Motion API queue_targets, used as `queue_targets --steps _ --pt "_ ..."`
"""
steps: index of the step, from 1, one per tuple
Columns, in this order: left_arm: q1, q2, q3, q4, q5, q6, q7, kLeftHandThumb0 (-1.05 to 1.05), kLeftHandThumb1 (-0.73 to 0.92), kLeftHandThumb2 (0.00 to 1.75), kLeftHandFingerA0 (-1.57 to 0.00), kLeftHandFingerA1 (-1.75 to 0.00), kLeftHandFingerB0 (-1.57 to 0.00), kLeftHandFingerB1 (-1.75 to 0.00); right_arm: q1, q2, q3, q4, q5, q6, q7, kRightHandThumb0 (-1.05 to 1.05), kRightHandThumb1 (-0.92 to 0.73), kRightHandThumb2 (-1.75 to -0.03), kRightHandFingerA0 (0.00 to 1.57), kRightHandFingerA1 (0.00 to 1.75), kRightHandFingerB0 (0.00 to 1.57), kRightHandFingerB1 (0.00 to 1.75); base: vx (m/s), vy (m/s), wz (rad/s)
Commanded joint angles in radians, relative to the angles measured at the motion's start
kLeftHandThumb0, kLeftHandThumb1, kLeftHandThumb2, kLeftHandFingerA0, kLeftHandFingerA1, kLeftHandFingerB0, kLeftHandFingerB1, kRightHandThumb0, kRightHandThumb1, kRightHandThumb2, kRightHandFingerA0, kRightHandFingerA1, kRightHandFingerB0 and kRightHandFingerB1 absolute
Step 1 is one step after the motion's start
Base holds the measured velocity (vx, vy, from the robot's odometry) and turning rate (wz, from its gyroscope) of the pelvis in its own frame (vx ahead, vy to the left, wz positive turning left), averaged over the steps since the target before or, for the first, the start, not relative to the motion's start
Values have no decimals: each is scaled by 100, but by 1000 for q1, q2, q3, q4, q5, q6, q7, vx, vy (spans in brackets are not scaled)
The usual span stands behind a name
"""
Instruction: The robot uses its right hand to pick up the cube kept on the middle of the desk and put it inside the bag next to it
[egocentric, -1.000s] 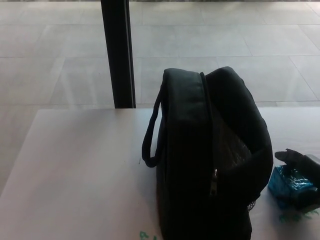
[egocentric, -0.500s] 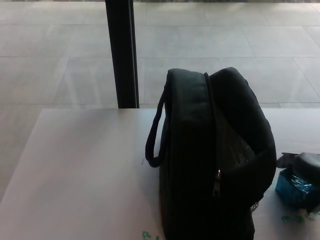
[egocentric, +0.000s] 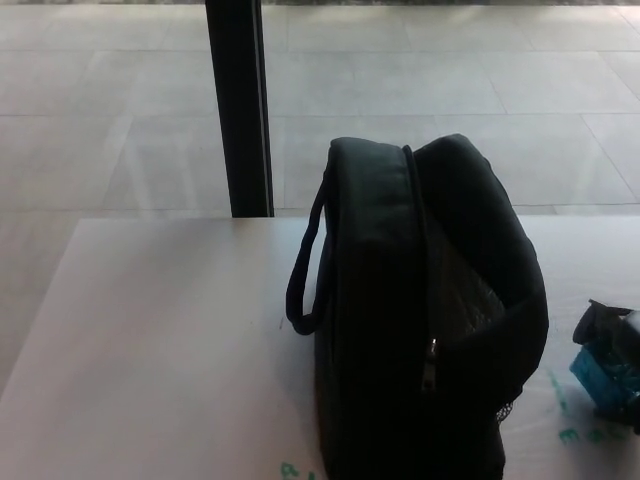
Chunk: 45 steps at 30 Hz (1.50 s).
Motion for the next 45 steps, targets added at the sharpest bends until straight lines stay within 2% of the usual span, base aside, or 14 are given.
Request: queue_targets --steps 1,10,12,13,14,16,17,18,22,24,26,27,29,45 --pt "0 15 6 5 0 7 4 -79 49 85 -26 -56 -19 -47 54 49 -75 17 76 -130 -68 -20 -63 -98 80 175 70 159 0 0 0" --pt "16 20 -7 -29 16 14 19 -77 53 86 -27 -56 -19 -47 13 110 -221 -35 137 -150 -55 -14 -57 -106 82 175 72 153 0 0 0" --pt "15 20 -5 -13 11 10 12 -75 68 60 -31 -51 -21 -37 -10 120 -263 -55 174 -145 -30 -10 -54 -111 82 175 71 156 0 0 0" --pt "18 16 1 -16 7 2 17 -77 51 85 -27 -57 -20 -48 -28 117 -279 -73 185 -130 -8 -19 -52 -116 113 141 89 126 0 0 0" --pt "17 21 -10 -10 18 -10 12 -78 53 87 -26 -56 -18 -47 -53 109 -293 -89 188 -122 2 -10 -53 -116 81 175 70 157 0 0 0" --pt "12 20 -13 -14 21 8 25 -76 52 86 -27 -56 -19 -47 -103 104 -327 -98 203 -112 9 -9 -56 -113 82 175 71 154 0 0 0" --pt "12 20 -13 -15 19 12 21 -77 53 85 -26 -56 -18 -47 -121 104 -340 -94 215 -111 14 -14 -52 -114 116 142 90 124 0 0 0" --pt "10 22 -13 -5 17 2 11 -77 53 85 -26 -56 -18 -47 -158 106 -368 -80 245 -116 25 -4 -53 -113 83 171 73 148 0 0 0" --pt "19 26 -13 -5 17 8 5 -75 67 60 -30 -51 -21 -38 -258 93 -408 -31 274 -153 51 -8 -51 -117 79 175 71 157 0 0 0" --pt "18 25 -9 1 11 2 -3 -77 52 85 -25 -56 -17 -47 -273 95 -415 -33 281 -157 58 -7 -55 -112 78 175 70 157 0 0 0" --pt "19 26 -8 2 17 -11 10 -77 51 87 -27 -56 -19 -47 -299 104 -427 -38 308 -185 73 -10 -50 -121 84 175 72 159 0 0 0" --pt "19 32 -14 -13 20 2 3 -76 54 85 -24 -54 -18 -46 -319 108 -421 -59 303 -182 71 -20 -49 -116 117 141 94 126 0 0 0" --pt "21 35 -14 -24 15 13 -4 -77 53 84 -23 -54 -18 -46 -338 117 -407 -107 293 -160 73 -11 -48 -119 86 175 73 156 0 0 0" --pt "15 21 2 -29 3 27 14 -75 53 84 -26 -57 -20 -48 -190 159 -222 -511 279 -109 256 -20 -53 -117 84 175 71 156 0 0 0"
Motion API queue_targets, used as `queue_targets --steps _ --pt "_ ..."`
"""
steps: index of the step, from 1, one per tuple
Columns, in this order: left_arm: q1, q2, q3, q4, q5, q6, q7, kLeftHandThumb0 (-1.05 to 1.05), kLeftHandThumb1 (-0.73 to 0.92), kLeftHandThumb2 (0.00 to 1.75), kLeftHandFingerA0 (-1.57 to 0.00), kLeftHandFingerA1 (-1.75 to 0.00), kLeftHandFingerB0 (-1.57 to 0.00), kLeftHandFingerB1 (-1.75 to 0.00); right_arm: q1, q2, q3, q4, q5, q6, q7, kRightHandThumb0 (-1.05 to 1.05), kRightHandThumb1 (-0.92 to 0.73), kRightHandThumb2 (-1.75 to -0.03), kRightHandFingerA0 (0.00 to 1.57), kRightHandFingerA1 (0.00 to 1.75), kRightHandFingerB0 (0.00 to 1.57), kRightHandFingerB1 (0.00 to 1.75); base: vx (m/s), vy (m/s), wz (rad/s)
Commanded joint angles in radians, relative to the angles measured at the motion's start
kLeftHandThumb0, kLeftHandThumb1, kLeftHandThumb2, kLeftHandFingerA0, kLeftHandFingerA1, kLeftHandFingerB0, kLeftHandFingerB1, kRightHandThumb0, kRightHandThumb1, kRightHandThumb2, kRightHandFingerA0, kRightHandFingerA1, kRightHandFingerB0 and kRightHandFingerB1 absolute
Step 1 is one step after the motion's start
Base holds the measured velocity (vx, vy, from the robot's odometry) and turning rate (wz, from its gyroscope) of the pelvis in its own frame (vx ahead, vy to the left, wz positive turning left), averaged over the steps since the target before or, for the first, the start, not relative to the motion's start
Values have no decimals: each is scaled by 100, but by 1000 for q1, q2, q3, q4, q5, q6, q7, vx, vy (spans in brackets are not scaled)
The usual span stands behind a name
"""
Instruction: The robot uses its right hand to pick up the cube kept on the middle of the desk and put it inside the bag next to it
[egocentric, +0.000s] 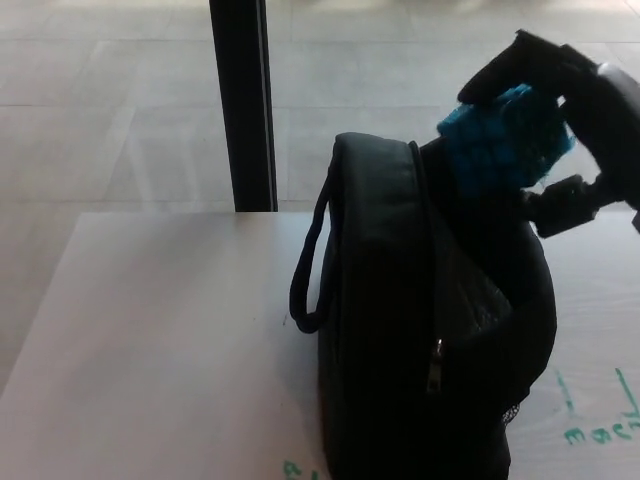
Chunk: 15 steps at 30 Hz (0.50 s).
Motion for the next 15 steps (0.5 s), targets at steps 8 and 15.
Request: queue_targets --steps 8,15 --pt "0 5 16 -8 -18 29 -1 -76 52 84 -25 -57 -18 -47 85 -53 90 -156 -48 25 164 -22 -55 -106 84 175 74 155 0 0 0" --pt "-3 12 1 5 7 1 10 -78 51 87 -29 -57 -20 -48 101 -117 128 -165 -67 136 274 -34 -68 -60 65 102 23 35 0 0 0"
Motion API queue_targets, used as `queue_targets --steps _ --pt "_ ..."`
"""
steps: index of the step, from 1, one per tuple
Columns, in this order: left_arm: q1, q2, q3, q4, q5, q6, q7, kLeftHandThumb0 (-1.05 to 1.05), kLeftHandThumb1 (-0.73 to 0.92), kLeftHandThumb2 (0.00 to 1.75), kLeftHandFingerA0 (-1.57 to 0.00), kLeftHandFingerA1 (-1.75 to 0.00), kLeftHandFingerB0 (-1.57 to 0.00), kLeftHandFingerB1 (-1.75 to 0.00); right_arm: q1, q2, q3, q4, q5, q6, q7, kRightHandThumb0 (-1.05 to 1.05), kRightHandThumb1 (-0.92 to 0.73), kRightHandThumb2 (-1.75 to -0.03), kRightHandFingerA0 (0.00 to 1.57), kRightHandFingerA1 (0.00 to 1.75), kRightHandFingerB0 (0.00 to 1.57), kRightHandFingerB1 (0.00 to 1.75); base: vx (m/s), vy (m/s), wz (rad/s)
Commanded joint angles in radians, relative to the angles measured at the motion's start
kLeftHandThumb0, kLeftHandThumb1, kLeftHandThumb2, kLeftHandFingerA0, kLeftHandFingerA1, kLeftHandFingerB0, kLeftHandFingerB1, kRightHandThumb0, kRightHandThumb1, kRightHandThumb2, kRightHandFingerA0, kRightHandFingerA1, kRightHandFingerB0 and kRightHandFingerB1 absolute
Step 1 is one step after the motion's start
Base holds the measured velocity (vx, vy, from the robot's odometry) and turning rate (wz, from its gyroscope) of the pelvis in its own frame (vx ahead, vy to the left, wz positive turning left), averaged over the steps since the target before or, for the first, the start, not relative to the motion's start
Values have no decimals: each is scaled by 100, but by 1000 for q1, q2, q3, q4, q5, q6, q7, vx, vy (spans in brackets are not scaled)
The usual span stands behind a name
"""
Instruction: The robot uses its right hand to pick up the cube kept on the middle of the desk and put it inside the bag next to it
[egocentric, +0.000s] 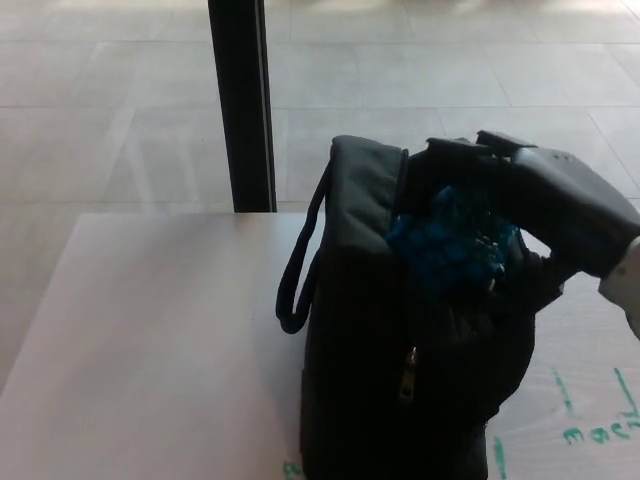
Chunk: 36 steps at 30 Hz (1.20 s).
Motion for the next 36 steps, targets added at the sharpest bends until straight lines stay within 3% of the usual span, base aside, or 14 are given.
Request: queue_targets --steps 1,3,7,9,13,17,18,20,23,26,27,30,31,36 --pt "-7 13 -5 11 11 10 11 -78 51 87 -29 -57 -20 -48 9 -50 30 -10 -38 124 143 -34 -68 -60 65 102 23 35 0 0 0" --pt "-6 15 -6 7 6 12 0 -78 51 87 -27 -57 -17 -47 -9 -86 58 -10 -66 141 198 -50 -60 -58 10 50 0 21 0 0 0" --pt "-9 9 3 4 -6 30 6 -75 50 85 -27 -57 -19 -47 -11 -112 90 -40 -152 152 189 -70 -46 -70 0 0 0 1 0 0 0" --pt "-11 11 4 1 -7 38 7 -74 66 59 -30 -52 -21 -38 -16 -110 100 -59 -172 174 194 -77 -46 -69 0 0 0 0 0 0 0" --pt "-9 15 -10 -2 13 35 14 -78 51 87 -28 -56 -20 -47 -33 -97 92 -98 -176 223 217 -92 -54 -86 0 26 0 0 0 0 0" --pt "-20 13 -1 18 -2 42 3 -76 51 86 -25 -56 -17 -47 -44 -78 77 -118 -171 265 230 -91 -54 -88 0 28 0 0 0 0 0" --pt "-19 12 -1 31 -1 17 -4 -75 66 59 -30 -53 -21 -38 -49 -66 69 -120 -166 271 221 -91 -41 -69 0 0 0 0 0 0 0" --pt "-11 12 -1 20 -5 26 -10 -75 53 84 -23 -55 -18 -47 -51 -61 67 -127 -175 274 219 -92 -53 -91 0 29 0 0 0 0 0" --pt "-7 15 -7 30 4 5 -15 -74 69 59 -30 -51 -22 -37 -58 -54 56 -144 -172 289 229 -98 -44 -72 0 0 0 0 0 0 0" --pt "-9 19 -10 39 3 0 -26 -75 67 59 -27 -50 -20 -37 -66 -58 33 -148 -139 282 247 -93 -45 -71 0 0 0 0 0 0 0" --pt "-9 18 -7 39 1 3 -23 -76 53 85 -23 -55 -17 -46 -74 -63 29 -145 -133 280 258 -91 -44 -73 0 0 0 0 0 0 0" --pt "-7 12 1 27 -6 29 -9 -74 66 58 -27 -50 -21 -37 -106 -75 14 -139 -103 313 321 -92 -51 -87 0 14 0 0 0 0 0" --pt "5 16 -8 7 7 9 -7 -75 54 85 -24 -55 -18 -47 -135 -47 -68 -127 -11 390 332 -60 -55 -57 50 50 54 41 0 0 0" --pt "12 16 -12 -7 13 13 1 -74 69 59 -32 -53 -23 -38 -141 -76 -131 -95 6 356 335 -53 -56 -58 75 53 71 49 0 0 0"
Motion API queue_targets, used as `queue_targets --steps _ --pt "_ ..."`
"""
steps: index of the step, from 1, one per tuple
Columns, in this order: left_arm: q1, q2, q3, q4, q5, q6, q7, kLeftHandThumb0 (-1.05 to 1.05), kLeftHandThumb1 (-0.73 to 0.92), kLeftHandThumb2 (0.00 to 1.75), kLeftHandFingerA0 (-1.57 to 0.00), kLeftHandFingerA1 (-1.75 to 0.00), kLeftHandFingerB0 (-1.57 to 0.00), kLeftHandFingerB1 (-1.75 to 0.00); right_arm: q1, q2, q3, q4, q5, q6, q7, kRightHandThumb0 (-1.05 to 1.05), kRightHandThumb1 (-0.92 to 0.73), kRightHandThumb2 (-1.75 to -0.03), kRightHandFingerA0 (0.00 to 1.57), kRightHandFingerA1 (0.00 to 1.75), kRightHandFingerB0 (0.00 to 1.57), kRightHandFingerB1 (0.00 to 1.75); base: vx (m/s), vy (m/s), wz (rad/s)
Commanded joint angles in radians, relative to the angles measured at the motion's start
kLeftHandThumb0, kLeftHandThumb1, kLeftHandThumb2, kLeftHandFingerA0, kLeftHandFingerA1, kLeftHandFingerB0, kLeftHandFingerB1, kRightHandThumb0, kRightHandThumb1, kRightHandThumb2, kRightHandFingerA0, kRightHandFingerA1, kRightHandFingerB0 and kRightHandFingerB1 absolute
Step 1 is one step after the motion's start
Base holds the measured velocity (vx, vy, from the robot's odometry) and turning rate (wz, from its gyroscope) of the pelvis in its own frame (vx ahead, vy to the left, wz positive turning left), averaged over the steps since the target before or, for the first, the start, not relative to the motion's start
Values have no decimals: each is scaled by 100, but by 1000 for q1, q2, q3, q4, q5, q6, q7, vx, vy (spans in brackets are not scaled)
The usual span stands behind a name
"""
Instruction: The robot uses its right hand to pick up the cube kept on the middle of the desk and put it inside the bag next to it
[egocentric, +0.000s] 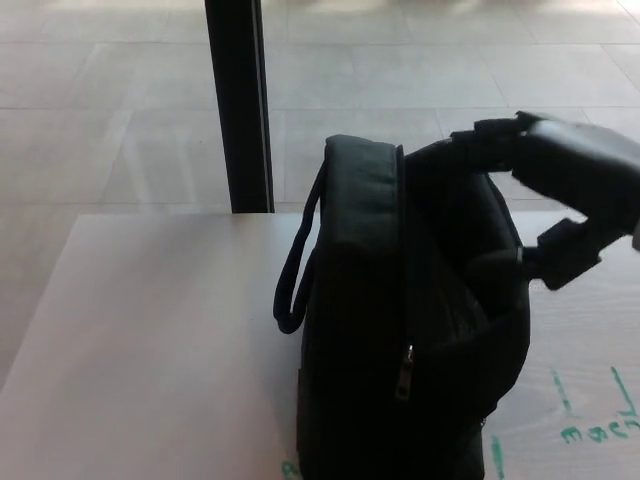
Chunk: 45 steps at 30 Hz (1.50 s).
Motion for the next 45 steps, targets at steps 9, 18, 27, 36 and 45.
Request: queue_targets --steps 9,18,27,36,45 --pt "5 12 3 12 4 -9 5 -75 53 84 -26 -56 -19 -47 -34 -198 -233 31 186 90 141 -50 -56 -57 64 53 56 47 0 0 0" --pt "6 12 20 14 -14 2 -3 -75 51 83 -23 -56 -17 -47 242 -194 -679 -29 284 76 45 -42 -58 -56 68 51 56 44 0 0 0" --pt "10 15 2 38 17 -37 15 -76 51 86 -27 -56 -18 -47 548 -38 -1065 90 288 44 -121 -57 -54 -57 70 58 55 40 0 0 0" --pt "4 10 18 37 -4 -7 12 -75 51 82 -25 -55 -19 -47 674 164 -1200 276 300 -70 -371 -74 -54 -57 81 93 51 74 0 0 0" --pt "13 7 28 33 -15 13 12 -74 51 82 -25 -54 -19 -47 677 195 -1256 574 340 -101 -498 -69 -57 -57 50 120 33 98 0 0 0"
